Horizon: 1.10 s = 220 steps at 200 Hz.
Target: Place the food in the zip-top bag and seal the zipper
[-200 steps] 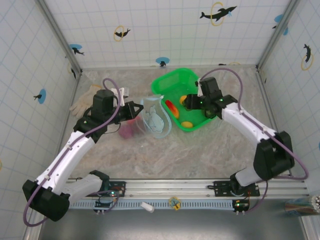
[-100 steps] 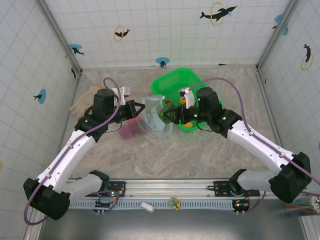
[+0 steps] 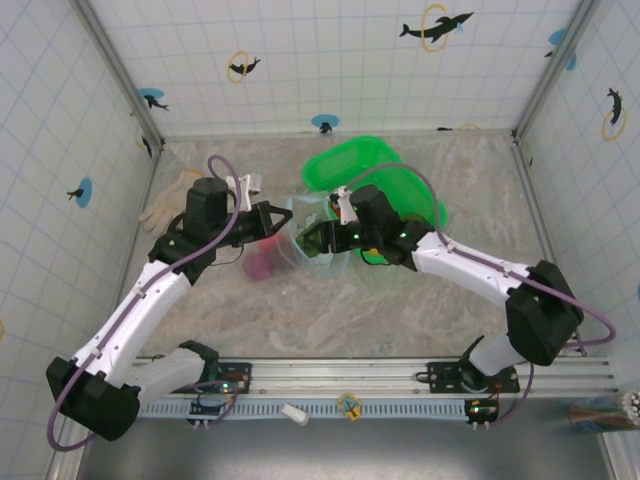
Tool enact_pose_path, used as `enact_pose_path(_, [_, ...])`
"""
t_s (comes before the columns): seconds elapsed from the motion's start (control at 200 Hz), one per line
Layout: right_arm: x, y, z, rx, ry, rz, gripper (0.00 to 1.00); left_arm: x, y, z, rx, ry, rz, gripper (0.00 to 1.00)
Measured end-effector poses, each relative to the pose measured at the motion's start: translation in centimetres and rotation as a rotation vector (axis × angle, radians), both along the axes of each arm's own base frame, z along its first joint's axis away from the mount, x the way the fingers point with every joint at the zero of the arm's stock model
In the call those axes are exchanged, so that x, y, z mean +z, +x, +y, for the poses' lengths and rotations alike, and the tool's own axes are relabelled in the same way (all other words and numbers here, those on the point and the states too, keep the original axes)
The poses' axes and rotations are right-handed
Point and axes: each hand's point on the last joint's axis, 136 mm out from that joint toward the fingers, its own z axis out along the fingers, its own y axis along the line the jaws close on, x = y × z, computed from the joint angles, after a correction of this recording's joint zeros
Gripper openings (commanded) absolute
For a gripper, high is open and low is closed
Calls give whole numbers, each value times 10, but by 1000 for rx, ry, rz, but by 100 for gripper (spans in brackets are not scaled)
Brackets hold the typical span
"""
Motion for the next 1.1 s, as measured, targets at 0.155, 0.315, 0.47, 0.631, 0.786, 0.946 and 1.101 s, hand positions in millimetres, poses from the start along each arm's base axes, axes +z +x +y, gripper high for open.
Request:
enact_pose_path(0.155, [-11, -2, 23, -48, -10, -8, 68, 5, 1, -2, -1, -27, 1, 0])
enact_pose_path(0.315, [-13, 18, 31, -156, -2, -26, 69, 8, 0, -4, -7, -48, 7, 0])
enact_pose_path(0.47, [-16, 35, 40, -226, 20, -23, 72, 9, 1, -5, -5, -50, 5, 0])
enact_pose_path(0.631, [-18, 49, 54, -248, 38, -17, 95, 9, 2, -5, -2, -52, 0, 0])
enact_pose_path(0.786, [-16, 49, 58, -240, 56, -18, 97, 9, 4, -4, 7, -51, -1, 0])
enact_pose_path(0.946, [-15, 41, 56, -205, 81, -19, 96, 8, 6, -3, 19, -45, -4, 0])
enact_pose_path(1.101, [2, 28, 43, -161, 97, -52, 94, 5, 11, 2, 51, -16, -19, 0])
